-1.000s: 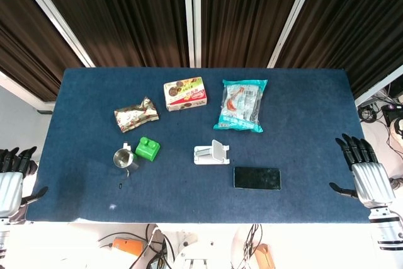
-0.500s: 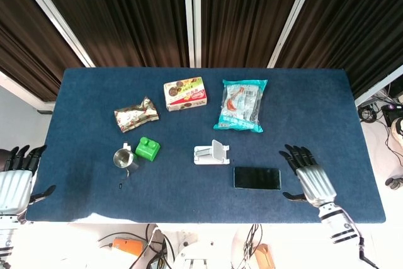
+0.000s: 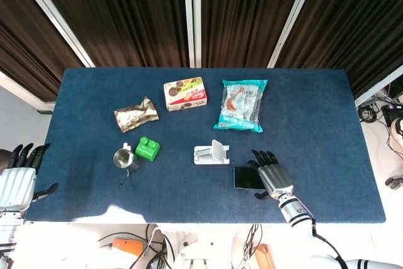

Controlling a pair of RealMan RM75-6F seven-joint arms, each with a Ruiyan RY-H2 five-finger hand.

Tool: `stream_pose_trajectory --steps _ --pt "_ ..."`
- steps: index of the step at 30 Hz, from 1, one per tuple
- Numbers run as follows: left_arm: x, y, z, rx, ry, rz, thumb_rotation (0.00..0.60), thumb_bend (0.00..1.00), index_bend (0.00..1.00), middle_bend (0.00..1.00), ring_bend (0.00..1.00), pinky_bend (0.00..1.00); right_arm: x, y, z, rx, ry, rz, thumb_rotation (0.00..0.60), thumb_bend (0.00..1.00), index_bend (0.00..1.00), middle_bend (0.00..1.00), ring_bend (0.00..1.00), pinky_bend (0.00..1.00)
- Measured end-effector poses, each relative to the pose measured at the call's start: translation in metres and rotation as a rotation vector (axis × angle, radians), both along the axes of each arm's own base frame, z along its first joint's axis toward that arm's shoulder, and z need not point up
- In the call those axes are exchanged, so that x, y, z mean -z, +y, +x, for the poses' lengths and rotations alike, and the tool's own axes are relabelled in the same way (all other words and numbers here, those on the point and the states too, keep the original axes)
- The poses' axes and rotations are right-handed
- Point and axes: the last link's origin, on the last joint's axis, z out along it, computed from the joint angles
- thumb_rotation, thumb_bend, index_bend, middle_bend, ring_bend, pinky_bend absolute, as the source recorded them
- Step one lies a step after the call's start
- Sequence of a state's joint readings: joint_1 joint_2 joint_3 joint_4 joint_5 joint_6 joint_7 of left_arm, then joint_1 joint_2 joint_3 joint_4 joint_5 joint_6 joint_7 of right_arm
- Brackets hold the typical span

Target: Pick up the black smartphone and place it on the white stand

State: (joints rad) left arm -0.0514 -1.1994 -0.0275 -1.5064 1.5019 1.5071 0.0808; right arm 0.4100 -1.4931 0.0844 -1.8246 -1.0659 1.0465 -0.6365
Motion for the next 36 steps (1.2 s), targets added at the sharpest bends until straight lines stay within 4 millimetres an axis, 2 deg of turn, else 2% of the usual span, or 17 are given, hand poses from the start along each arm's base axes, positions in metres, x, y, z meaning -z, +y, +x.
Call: stream_pose_trajectory --steps 12,21,24,28,29,32,36 --pt "0.001 0.001 -0.004 -0.009 0.000 0.000 0.600 0.06 0.10 0.14 0.06 0.00 0.020 -0.012 0.004 0.013 0.002 0.035 0.600 0.32 0.33 0.00 0.00 0.00" --pt "-0.001 -0.001 -0.007 -0.018 0.000 0.006 0.600 0.06 0.10 0.14 0.06 0.00 0.025 -0.015 0.003 0.028 -0.024 0.036 0.600 0.41 0.52 0.01 0.00 0.00" --pt "-0.001 -0.001 -0.007 -0.017 -0.001 0.006 0.600 0.06 0.10 0.14 0.06 0.00 0.025 -0.017 0.003 0.039 -0.058 0.031 0.600 0.43 0.56 0.08 0.00 0.00" --pt "0.000 -0.002 -0.006 -0.017 -0.001 0.004 0.600 0.06 0.10 0.14 0.06 0.00 0.023 -0.019 0.004 0.049 -0.129 0.026 0.600 0.44 0.57 0.19 0.00 0.00" --pt "0.000 -0.002 -0.006 -0.018 -0.001 0.003 0.600 0.06 0.10 0.14 0.06 0.00 0.022 -0.020 0.004 0.053 -0.158 0.027 0.600 0.44 0.57 0.22 0.02 0.00" --pt "0.001 -0.003 -0.005 -0.020 -0.001 0.001 0.600 0.06 0.10 0.14 0.06 0.00 0.021 -0.023 0.004 0.068 -0.239 0.027 0.600 0.47 0.58 0.35 0.17 0.07" --pt "0.001 -0.005 -0.003 -0.023 0.000 -0.002 0.600 0.06 0.10 0.14 0.06 0.00 0.020 -0.028 0.001 0.081 -0.352 0.026 0.600 0.54 0.61 0.40 0.24 0.17"
